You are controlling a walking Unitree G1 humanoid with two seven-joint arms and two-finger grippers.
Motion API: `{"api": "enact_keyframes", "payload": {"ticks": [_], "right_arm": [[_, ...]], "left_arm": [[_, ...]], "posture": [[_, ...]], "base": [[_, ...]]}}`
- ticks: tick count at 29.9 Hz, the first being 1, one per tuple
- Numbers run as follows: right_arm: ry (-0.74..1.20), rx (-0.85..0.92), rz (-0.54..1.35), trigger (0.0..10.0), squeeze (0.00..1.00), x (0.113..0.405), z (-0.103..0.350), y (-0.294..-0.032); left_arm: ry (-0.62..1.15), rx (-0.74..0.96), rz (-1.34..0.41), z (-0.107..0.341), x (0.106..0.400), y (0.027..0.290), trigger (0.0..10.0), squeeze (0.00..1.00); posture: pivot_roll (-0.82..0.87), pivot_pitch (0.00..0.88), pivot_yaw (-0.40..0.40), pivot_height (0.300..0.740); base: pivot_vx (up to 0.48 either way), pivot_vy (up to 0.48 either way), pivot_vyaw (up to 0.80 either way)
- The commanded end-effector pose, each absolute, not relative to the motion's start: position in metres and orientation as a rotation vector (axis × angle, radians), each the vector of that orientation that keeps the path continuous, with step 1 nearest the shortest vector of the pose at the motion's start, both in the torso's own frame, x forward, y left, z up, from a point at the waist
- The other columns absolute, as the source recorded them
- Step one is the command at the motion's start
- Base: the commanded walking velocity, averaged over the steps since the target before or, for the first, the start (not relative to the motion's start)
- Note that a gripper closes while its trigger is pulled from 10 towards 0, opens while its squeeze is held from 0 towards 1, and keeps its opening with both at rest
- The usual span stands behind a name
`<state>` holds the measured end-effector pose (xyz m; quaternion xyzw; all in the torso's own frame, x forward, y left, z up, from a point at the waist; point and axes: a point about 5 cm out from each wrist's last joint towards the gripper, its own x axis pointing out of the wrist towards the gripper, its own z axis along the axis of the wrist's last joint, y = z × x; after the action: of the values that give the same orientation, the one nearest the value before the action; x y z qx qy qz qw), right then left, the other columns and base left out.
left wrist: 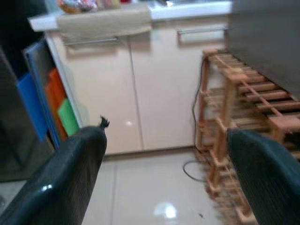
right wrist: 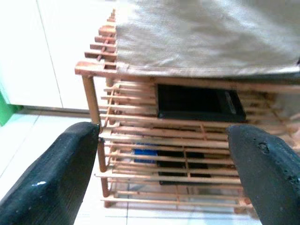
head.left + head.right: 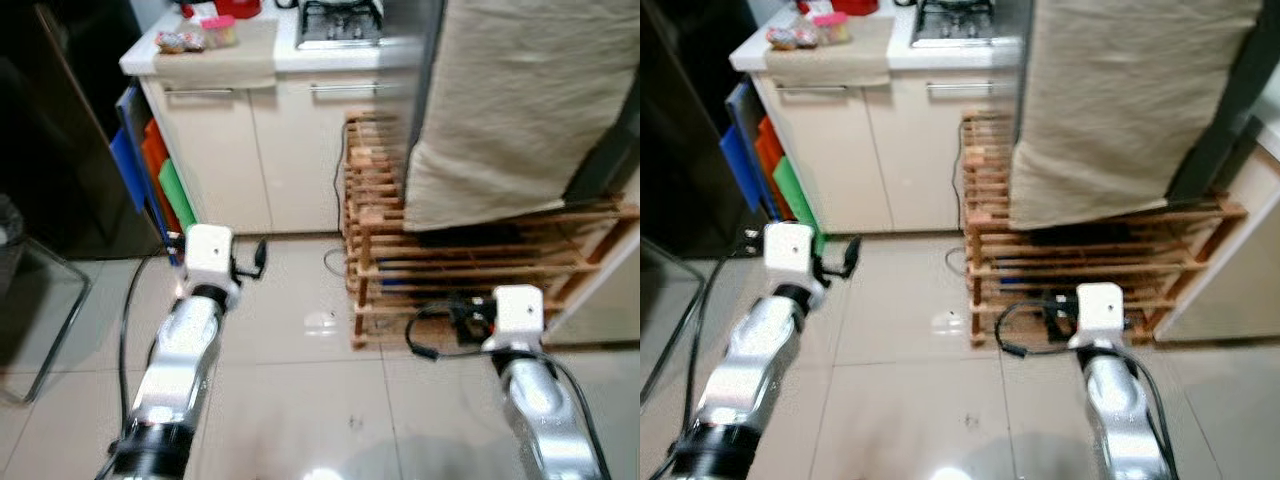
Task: Restocking fridge
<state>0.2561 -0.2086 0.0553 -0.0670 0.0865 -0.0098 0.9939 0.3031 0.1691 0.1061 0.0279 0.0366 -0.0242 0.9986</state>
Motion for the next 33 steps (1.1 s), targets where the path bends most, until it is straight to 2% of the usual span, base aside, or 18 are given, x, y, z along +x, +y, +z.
{"api": "enact_keyframes", "payload": {"ticks": [1,13,22,25,33], "right_arm": [[0.151,-0.142,-0.054,10.0,0.00,0.257,0.061,-0.218],[0.103,-0.098,-0.060,10.0,0.00,0.262,0.068,-0.216],[0.012,-0.045,-0.010,10.0,0.00,0.270,0.086,-0.203],[0.021,-0.059,0.009,10.0,0.00,0.273,0.085,-0.202],[0.023,-0.063,0.022,10.0,0.00,0.273,0.085,-0.202]], "left_arm": [[0.069,0.057,-0.055,0.108,0.306,0.161,10.0,0.00],[0.045,0.030,-0.028,0.111,0.305,0.169,10.0,0.00],[0.008,-0.020,-0.044,0.114,0.291,0.176,10.0,0.00],[-0.017,-0.062,-0.112,0.117,0.287,0.169,10.0,0.00],[-0.017,-0.022,-0.193,0.115,0.283,0.163,10.0,0.00]], "posture": [[-0.11,0.042,0.086,0.740],[-0.10,0.038,0.087,0.740],[-0.09,0.029,0.078,0.740],[-0.09,0.019,0.070,0.740],[-0.09,0.007,0.065,0.740]], "base": [[0.472,0.000,0.00],[0.463,0.000,0.00],[0.443,0.000,0.00],[0.000,0.470,-0.53],[0.000,0.480,-0.80]]}}
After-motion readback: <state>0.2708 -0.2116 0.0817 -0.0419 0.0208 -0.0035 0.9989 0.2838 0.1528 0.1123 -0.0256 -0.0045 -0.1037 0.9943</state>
